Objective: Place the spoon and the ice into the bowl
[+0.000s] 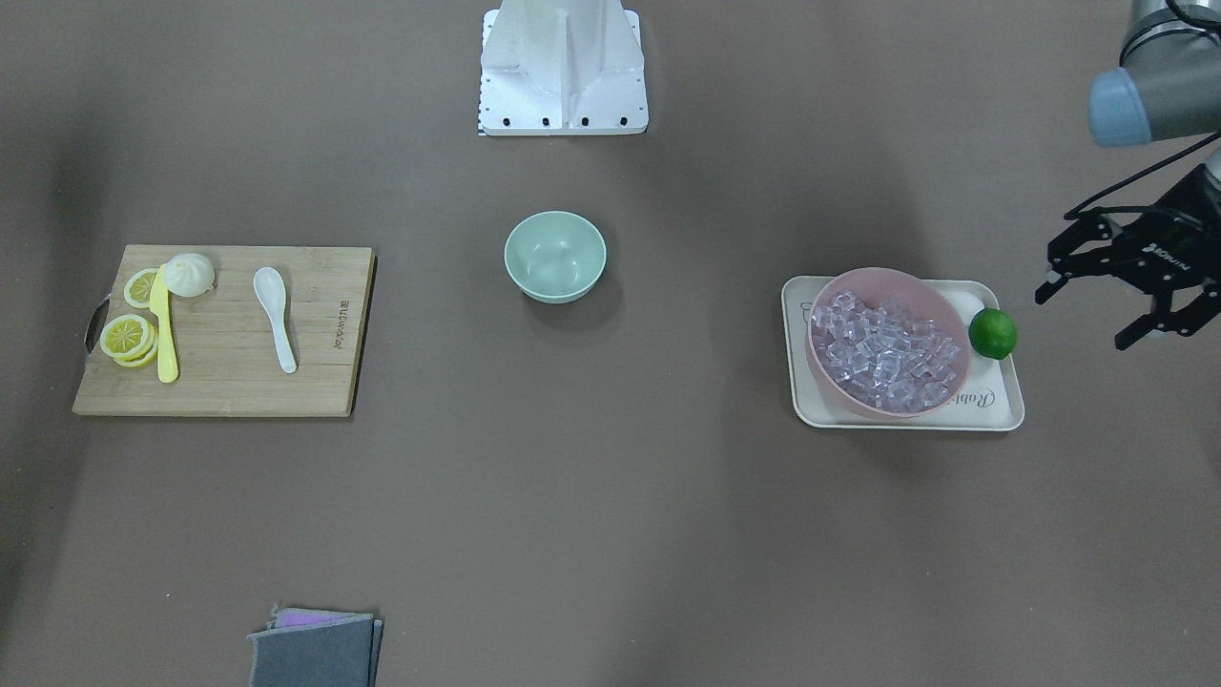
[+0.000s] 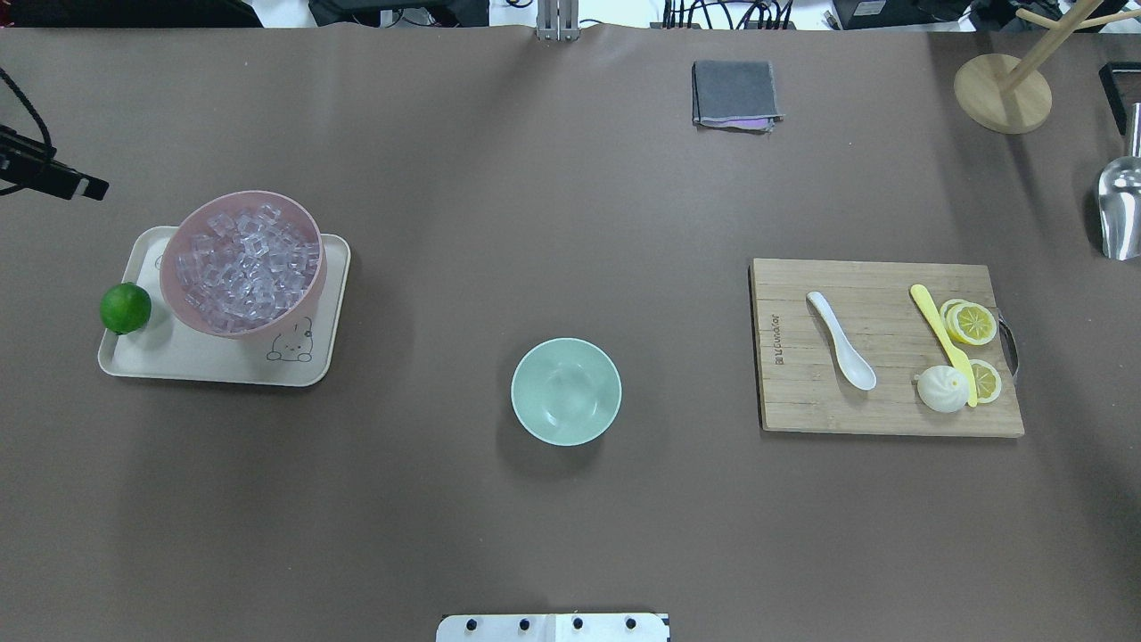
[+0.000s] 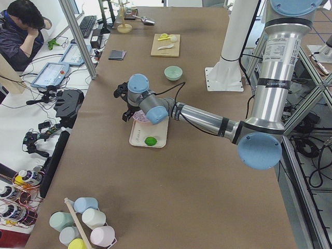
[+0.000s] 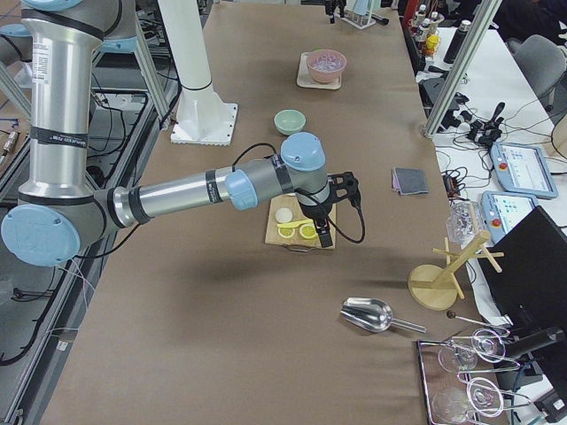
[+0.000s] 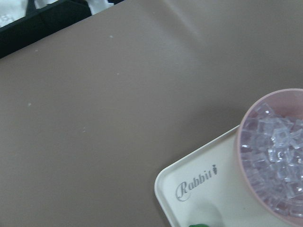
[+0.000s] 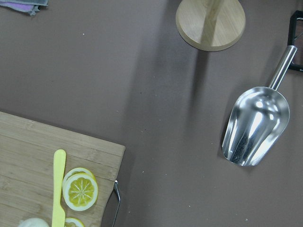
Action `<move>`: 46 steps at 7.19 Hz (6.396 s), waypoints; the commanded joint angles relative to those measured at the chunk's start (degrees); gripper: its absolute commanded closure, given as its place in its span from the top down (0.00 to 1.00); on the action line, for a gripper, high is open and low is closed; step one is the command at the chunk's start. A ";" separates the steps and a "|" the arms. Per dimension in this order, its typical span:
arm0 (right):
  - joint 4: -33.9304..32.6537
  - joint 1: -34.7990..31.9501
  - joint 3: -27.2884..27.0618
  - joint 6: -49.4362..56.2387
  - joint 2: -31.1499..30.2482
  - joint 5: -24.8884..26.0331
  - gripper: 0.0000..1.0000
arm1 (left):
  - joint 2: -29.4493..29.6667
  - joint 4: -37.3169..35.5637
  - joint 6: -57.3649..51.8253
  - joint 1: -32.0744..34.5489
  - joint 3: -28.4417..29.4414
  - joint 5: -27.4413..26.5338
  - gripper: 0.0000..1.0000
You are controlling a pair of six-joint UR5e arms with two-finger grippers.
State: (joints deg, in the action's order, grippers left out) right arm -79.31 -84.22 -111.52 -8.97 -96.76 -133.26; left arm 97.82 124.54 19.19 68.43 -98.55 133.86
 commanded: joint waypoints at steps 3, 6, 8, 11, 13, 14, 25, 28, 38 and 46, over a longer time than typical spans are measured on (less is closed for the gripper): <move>1.00 0.90 -0.10 -4.56 -0.53 0.01 1.00 | 1.06 5.80 21.81 -11.63 -2.95 -6.91 0.99; 1.00 0.90 -0.10 -4.56 -0.97 -0.07 1.00 | 0.45 5.10 22.73 -21.04 -2.88 -21.77 0.98; 1.00 0.90 -0.10 -4.56 -1.15 -0.07 1.00 | 0.10 4.39 22.83 -21.41 -1.47 -22.86 0.98; 1.00 0.90 -0.10 -4.56 -1.59 -0.07 1.00 | -0.79 4.48 22.91 -23.43 -1.38 -26.11 0.98; 1.00 0.90 -0.10 -4.56 -1.68 -0.07 1.00 | -0.87 4.57 22.91 -23.78 -1.46 -26.20 0.98; 1.00 0.90 -0.10 -4.56 -1.68 -0.07 1.00 | -0.96 4.57 22.91 -23.87 -1.46 -26.20 0.98; 1.00 0.90 -0.10 -4.21 -2.56 0.02 1.00 | -0.52 4.57 22.74 -24.75 -0.85 -26.29 0.72; 1.00 0.90 -0.02 -4.21 -2.65 0.10 1.00 | -0.35 4.66 22.65 -24.75 -1.02 -26.29 0.62; 3.55 0.90 0.07 -4.48 -3.88 0.10 1.00 | -0.43 4.66 21.86 -24.49 -1.90 -25.06 0.59; 3.55 0.90 0.25 -4.56 -3.96 0.28 1.00 | 5.16 1.60 21.77 -20.98 0.98 -24.88 0.54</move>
State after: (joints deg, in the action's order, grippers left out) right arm -75.76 -83.32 -111.29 -13.47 -100.72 -133.01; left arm 100.26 127.83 41.02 46.40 -99.31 109.02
